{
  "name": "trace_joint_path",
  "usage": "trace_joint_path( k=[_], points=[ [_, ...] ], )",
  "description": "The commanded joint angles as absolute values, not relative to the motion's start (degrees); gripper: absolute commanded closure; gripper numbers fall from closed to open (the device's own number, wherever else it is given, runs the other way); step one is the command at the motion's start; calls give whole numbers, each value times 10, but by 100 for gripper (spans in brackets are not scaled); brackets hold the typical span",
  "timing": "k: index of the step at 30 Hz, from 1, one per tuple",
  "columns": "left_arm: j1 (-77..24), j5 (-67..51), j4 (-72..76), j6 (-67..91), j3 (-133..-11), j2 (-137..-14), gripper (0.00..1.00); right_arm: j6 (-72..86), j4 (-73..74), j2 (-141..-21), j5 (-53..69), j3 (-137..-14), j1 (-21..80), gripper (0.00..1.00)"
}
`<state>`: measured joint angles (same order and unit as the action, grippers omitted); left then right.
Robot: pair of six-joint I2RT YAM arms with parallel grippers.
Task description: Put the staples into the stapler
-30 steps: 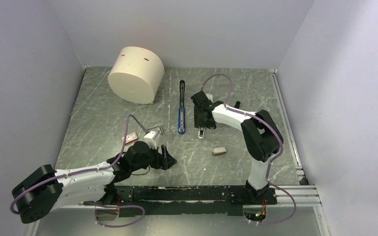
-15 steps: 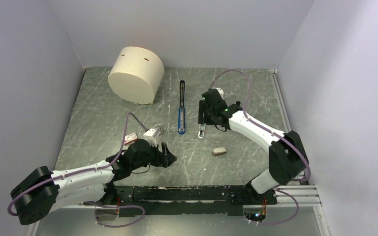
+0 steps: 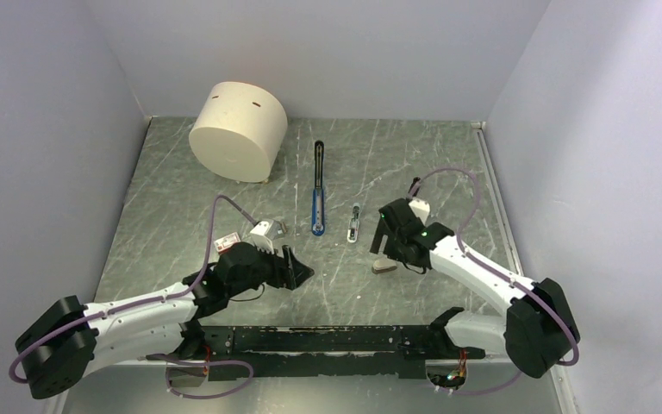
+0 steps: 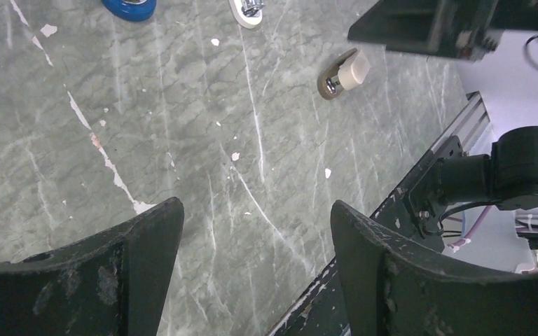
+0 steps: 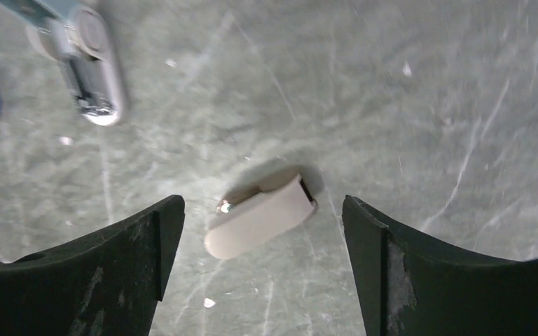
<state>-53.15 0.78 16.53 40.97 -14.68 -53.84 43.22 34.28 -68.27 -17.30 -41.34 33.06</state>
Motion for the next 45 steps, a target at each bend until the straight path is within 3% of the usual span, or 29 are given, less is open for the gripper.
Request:
trace_joint_path(
  k=[1, 6, 14, 23, 36, 42, 45],
  points=[
    [-536, -12, 223, 424, -134, -546, 19, 552, 335, -666, -167, -361, 328, 12],
    [-535, -26, 255, 440, -117, -564, 20, 610, 303, -698, -150, -343, 328, 11],
    [-535, -6, 223, 453, -107, -553, 19, 621, 283, -685, -167, -330, 330, 52],
    [-536, -28, 250, 461, -110, -595, 19, 523, 221, -722, -75, -346, 347, 72],
    [-536, -40, 273, 477, -108, -633, 20, 518, 236, -815, -110, -417, 496, 73],
    [-536, -31, 252, 476, -109, -623, 20, 486, 256, -824, -89, -439, 510, 61],
    [-536, -22, 240, 476, -104, -611, 19, 485, 269, -829, -90, -441, 511, 50]
  ],
)
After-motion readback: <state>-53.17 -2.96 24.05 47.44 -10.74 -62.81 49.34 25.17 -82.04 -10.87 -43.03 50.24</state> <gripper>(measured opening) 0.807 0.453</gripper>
